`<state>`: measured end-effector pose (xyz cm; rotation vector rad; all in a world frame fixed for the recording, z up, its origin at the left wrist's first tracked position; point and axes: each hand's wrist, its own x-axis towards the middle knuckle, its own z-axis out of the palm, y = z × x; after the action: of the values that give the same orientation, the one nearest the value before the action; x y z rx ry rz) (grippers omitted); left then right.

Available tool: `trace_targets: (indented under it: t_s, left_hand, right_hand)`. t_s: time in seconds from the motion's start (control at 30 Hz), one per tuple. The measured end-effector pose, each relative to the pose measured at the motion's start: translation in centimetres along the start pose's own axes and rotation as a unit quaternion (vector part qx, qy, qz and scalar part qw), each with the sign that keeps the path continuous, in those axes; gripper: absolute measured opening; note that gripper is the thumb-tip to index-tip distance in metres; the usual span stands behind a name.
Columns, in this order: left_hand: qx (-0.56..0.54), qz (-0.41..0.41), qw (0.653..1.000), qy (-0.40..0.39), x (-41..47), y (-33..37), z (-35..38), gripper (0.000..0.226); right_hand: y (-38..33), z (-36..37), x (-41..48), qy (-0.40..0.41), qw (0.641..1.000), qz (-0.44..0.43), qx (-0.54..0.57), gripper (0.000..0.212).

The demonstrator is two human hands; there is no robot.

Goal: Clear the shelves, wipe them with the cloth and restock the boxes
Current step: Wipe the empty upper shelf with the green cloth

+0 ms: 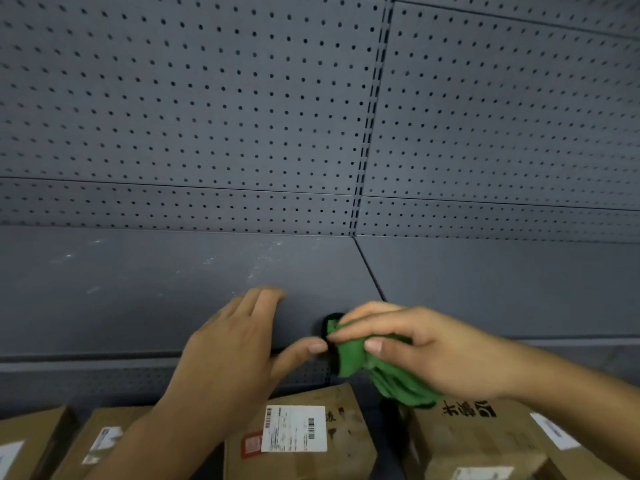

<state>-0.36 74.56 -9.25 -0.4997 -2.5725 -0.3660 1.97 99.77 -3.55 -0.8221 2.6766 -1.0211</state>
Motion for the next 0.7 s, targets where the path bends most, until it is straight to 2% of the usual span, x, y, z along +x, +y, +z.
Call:
trace_targets:
  t_s: [0.1, 0.17, 0.23, 0.37, 0.5, 0.57, 0.7]
  left_hand:
    - [0.011, -0.047, 0.999, -0.017, 0.0, -2.3, -1.4, 0.104]
    - [0.018, -0.063, 0.998, -0.015, -0.5, -4.5, -2.2, 0.101]
    - [0.027, -0.081, 0.996, -0.008, -1.0, -6.7, -3.0, 0.093]
    - [0.025, -0.106, 0.994, -0.009, -2.2, -10.8, -4.2, 0.084]
    - [0.009, -0.102, 0.995, -0.015, -3.1, -13.0, -4.6, 0.079]
    - [0.003, -0.098, 0.995, -0.012, -3.3, -13.3, -4.6, 0.075]
    - [0.005, -0.092, 0.996, -0.009, -3.4, -13.4, -4.4, 0.069]
  right_hand:
    - [-1.0, -1.2, -0.8, 0.019, 0.986, 0.058, 0.155, 0.037]
    - [-1.0, -1.7, -0.5, 0.065, 0.956, 0.093, 0.271, 0.035]
    - [-0.5, -2.4, 0.5, 0.139, 0.931, 0.104, 0.321, 0.032]
    - [1.8, -4.7, 4.2, 0.248, 0.918, 0.112, 0.289, 0.032]
    - [4.9, -6.3, 9.1, 0.324, 0.917, 0.155, 0.175, 0.036]
    - [6.0, -6.5, 11.6, 0.319, 0.923, 0.181, 0.116, 0.035]
    - [6.2, -5.4, 15.5, 0.247, 0.940, 0.235, 0.011, 0.035]
